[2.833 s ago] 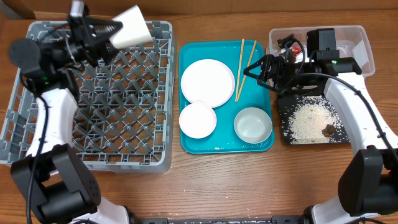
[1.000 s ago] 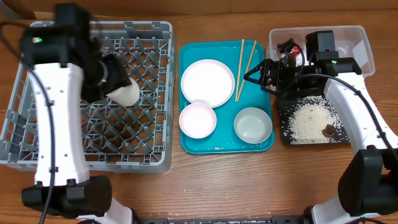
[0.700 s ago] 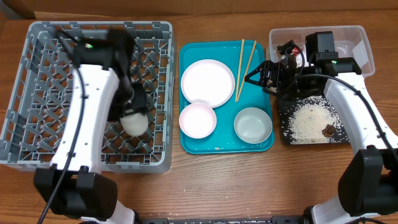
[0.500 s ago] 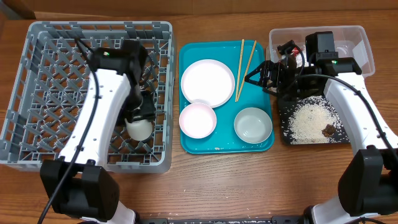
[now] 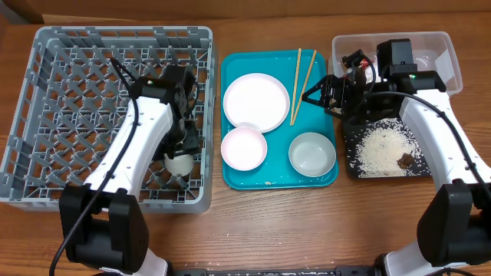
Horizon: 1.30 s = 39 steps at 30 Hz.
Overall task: Sort waste into correct bins and load items into the dishwasher
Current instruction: 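Move the left gripper to the teal tray toward the white bowl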
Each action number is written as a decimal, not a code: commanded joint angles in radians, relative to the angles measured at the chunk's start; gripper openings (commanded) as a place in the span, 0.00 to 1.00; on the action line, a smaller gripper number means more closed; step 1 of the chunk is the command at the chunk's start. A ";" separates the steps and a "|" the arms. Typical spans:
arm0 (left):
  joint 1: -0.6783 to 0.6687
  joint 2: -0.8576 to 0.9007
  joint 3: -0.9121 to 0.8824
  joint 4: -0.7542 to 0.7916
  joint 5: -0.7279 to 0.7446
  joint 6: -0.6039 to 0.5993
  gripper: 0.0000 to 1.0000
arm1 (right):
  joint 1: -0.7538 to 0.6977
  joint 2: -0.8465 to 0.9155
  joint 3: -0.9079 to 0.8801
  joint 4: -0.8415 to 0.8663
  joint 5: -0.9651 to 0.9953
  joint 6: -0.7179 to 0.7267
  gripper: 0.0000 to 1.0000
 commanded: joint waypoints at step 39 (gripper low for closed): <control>-0.383 -0.005 0.298 0.124 0.161 -0.180 0.66 | -0.024 -0.238 0.266 -0.377 0.521 0.095 1.00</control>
